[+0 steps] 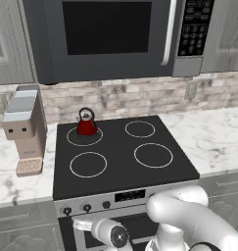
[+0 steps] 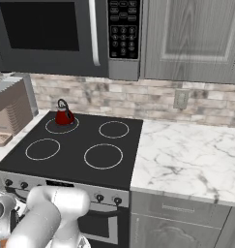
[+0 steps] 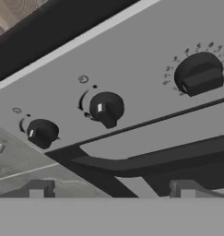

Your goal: The kettle is done boiling. Turn off the stove, then wait for 300 timesteps before moving the kettle to the dining table.

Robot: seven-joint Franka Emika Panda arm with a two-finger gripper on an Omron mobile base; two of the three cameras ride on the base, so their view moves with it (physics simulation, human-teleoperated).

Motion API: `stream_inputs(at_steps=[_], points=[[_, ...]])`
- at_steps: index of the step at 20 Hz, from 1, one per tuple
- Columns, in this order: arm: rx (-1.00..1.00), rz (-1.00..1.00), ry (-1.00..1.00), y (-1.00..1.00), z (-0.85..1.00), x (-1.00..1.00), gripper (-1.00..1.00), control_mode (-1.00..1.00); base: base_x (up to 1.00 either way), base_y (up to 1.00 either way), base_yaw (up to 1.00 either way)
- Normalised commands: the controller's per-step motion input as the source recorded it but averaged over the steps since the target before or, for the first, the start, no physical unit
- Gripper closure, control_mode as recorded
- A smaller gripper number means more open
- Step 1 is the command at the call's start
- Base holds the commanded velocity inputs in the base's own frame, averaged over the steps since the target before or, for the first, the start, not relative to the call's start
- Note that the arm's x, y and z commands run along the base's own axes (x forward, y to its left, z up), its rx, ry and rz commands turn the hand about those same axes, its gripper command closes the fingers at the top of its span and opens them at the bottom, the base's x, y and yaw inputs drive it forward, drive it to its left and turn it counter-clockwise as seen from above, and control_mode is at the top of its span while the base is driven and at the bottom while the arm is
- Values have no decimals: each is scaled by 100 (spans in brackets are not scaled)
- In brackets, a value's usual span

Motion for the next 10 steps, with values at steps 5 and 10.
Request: stream_inputs(at_steps=[5, 10], points=[[0, -2, 0, 5, 32, -21, -100, -100, 0, 0, 0], [0, -2, 0, 0, 46, -20, -100, -100, 0, 0, 0]])
